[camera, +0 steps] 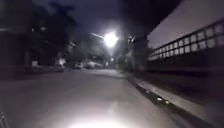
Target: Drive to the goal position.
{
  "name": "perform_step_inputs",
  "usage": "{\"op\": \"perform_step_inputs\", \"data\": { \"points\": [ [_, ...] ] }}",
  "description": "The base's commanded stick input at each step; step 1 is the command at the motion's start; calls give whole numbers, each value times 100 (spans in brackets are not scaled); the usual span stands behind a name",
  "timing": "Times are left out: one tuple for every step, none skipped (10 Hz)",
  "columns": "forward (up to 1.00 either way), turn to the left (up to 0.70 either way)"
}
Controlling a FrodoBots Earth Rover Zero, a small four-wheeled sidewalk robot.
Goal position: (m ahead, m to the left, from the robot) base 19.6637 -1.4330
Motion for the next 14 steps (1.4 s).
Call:
{"op": "perform_step_inputs", "data": {
  "points": [
    [70, 0],
    [70, -23],
    [70, -28],
    [70, -11],
    [70, 0],
    [70, 0],
    [70, 0],
    [70, 0],
    [70, 0],
    [70, 0],
    [70, 0],
    [70, 0],
    [70, 0],
    [70, 0]
  ]
}}
